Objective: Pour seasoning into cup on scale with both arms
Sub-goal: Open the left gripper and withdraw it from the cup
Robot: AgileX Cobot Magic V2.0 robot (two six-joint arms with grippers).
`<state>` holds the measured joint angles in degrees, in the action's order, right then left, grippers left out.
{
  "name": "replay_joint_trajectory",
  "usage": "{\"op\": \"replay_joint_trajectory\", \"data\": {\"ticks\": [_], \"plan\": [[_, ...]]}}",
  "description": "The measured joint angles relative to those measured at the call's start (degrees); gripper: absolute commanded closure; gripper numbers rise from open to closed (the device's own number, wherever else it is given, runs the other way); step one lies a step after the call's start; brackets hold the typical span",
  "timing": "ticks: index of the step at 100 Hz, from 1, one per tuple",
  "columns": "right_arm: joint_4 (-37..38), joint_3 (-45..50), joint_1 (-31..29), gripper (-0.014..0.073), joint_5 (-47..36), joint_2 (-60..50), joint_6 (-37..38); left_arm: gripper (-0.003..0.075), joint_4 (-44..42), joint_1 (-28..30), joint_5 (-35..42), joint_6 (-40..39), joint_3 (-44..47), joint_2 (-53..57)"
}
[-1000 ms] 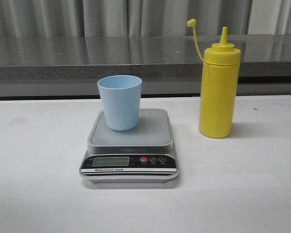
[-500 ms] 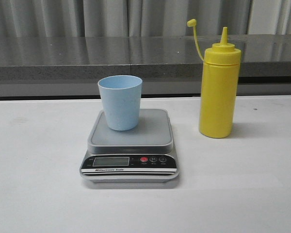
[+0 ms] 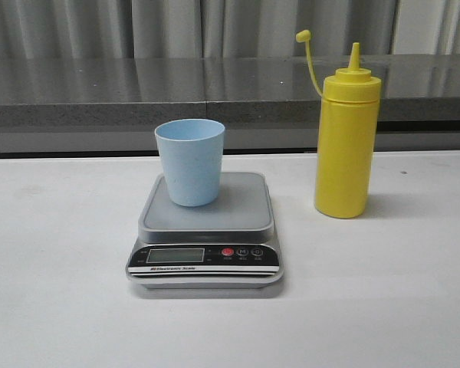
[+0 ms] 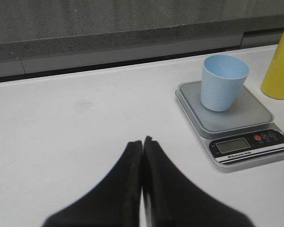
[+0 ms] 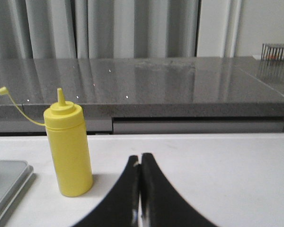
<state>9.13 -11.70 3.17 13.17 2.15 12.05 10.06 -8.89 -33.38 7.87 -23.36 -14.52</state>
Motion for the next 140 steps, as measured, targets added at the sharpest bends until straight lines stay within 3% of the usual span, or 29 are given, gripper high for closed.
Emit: {"op": "replay_joint_trajectory", "data": {"ticks": [29, 55, 79, 93, 105, 117, 123, 140], "plan": [[-0.3, -13.0, 0.0, 0.0661, 13.1, 17.0, 0.0, 0.0741, -0.1, 0.0, 0.0, 0.0, 0.1, 0.0], [-6.0, -17.8, 0.1, 0.0661, 11.8, 33.0, 0.0, 0.0741, -0.1, 0.0, 0.0, 0.0, 0.1, 0.0], [-8.8, -17.9, 5.5, 0.0638, 8.1, 43.3, -0.5, 0.0741, -0.1, 0.0, -0.1, 0.0, 0.1, 0.0], [-8.8, -18.0, 9.1, 0.0461, 4.8, 46.6, -0.7, 0.0741, -0.1, 0.0, -0.1, 0.0, 0.1, 0.0], [-8.1, -18.0, 10.4, 0.0179, 2.7, 48.1, -0.7, 0.0741, -0.1, 0.0, -0.1, 0.0, 0.1, 0.0], [-7.7, -18.0, 10.6, -0.003, -0.4, 48.6, -0.8, 0.0741, -0.1, 0.1, -0.1, 0.0, 0.1, 0.0], [-7.7, -17.6, 10.6, -0.0072, -3.2, 48.7, -0.8, 0.0741, -0.1, 0.1, -0.1, 0.0, 0.1, 0.0], [-7.7, -14.4, 10.6, -0.0069, -11.8, 50.4, -0.8, 0.0741, -0.1, 0.1, -0.1, 0.0, 0.1, 0.0]]}}
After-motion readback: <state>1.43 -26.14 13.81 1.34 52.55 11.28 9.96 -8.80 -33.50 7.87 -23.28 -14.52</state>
